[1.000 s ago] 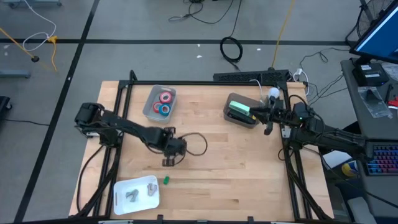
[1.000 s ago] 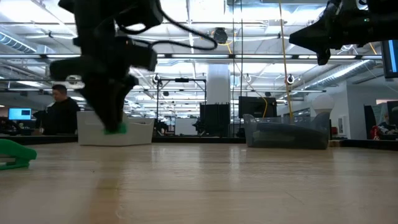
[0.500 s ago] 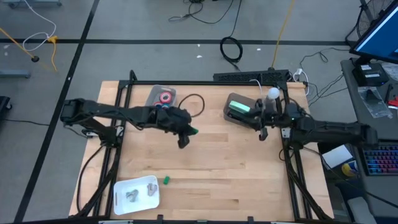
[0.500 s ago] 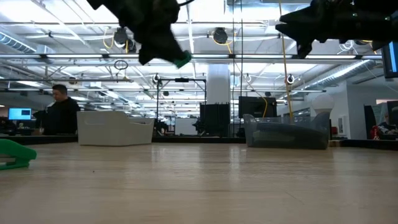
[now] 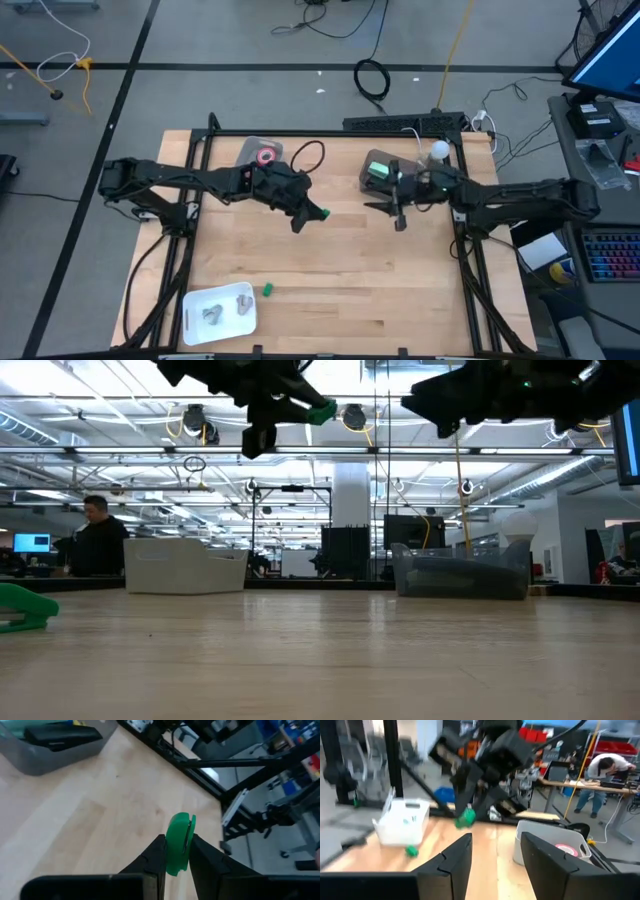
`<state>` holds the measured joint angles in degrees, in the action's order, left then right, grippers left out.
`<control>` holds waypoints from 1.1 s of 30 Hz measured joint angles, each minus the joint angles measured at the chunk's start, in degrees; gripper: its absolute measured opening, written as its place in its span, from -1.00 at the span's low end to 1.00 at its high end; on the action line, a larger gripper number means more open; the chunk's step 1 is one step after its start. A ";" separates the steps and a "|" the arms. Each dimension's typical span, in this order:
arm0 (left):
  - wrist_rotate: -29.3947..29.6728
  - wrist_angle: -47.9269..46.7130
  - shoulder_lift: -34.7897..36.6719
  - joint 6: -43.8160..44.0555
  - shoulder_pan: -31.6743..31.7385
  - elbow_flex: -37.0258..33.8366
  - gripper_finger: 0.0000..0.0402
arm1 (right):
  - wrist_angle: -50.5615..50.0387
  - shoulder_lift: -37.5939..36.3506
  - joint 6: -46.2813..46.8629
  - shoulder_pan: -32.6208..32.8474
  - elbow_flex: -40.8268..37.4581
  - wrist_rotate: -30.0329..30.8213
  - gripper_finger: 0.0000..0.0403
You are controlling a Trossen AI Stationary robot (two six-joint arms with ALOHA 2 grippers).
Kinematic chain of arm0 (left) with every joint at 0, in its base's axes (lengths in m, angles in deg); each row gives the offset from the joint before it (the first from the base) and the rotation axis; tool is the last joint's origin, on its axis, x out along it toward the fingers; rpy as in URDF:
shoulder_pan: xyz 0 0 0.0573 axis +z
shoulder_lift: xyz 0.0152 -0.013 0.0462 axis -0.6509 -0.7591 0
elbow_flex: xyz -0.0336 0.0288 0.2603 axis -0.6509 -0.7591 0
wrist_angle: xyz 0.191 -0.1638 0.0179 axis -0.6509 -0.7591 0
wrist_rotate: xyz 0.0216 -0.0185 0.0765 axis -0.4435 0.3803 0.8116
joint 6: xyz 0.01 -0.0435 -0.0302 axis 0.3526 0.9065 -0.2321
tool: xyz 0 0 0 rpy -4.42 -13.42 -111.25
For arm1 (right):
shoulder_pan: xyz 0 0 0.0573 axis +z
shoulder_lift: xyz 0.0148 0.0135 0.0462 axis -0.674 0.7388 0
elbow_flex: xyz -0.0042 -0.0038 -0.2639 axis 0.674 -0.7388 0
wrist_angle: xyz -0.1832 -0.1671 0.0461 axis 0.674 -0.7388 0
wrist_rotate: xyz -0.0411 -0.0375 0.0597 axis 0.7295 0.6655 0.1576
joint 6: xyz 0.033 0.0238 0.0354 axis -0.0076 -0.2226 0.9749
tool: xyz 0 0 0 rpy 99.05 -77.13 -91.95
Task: Pick and place Stapler, Stapler remover, tape
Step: Put the top green stapler into the black bin
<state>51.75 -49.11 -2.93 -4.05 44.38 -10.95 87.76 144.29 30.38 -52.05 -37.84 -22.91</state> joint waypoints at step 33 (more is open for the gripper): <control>55.38 9.79 -0.04 -51.88 -7.35 0.00 -0.65 | 2.06 15.54 29.05 -1.61 13.07 5.06 -0.12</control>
<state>107.13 -39.33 -2.97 -55.94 37.03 -10.95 89.81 159.82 59.42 -53.66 -24.77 -17.84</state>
